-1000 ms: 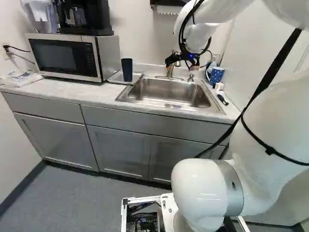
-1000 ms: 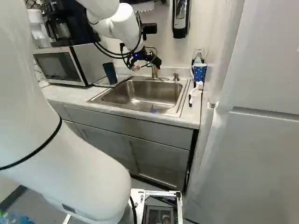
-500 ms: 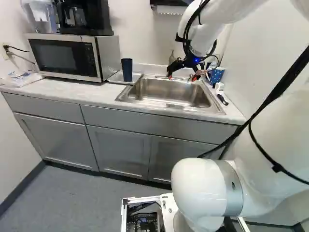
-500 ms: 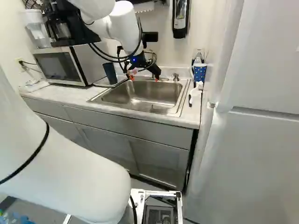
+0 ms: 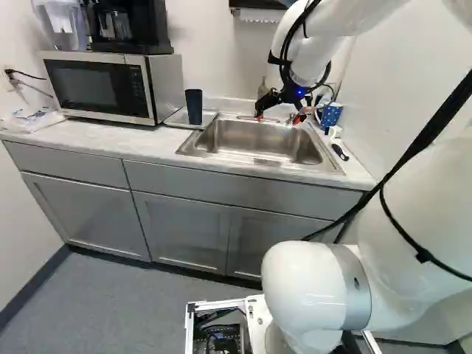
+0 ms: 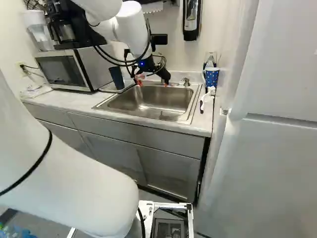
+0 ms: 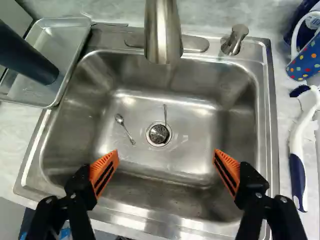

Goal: Rinse the cup and place it in the tray

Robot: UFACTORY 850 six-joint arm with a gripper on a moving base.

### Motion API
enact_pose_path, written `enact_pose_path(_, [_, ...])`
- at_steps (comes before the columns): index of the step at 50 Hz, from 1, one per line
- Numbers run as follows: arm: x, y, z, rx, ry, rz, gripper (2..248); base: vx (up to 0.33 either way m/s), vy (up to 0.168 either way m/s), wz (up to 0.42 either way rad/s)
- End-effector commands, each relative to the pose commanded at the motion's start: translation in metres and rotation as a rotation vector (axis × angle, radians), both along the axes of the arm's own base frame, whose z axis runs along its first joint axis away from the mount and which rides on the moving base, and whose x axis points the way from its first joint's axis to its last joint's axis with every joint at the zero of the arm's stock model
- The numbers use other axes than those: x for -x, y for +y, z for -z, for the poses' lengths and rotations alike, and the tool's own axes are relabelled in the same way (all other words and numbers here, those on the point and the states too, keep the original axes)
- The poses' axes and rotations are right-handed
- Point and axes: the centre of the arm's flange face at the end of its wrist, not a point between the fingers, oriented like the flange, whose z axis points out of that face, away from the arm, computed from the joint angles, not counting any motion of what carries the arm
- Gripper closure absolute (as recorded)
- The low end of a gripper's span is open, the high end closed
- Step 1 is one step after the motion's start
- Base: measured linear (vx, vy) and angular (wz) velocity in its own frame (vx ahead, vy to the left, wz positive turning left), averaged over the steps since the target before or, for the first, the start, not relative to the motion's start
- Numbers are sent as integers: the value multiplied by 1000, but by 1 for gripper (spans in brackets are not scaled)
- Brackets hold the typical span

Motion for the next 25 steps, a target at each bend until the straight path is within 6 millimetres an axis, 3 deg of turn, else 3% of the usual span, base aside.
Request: enact_pose_path(25, [0,0,0,0,0,0,3,0,2,-3])
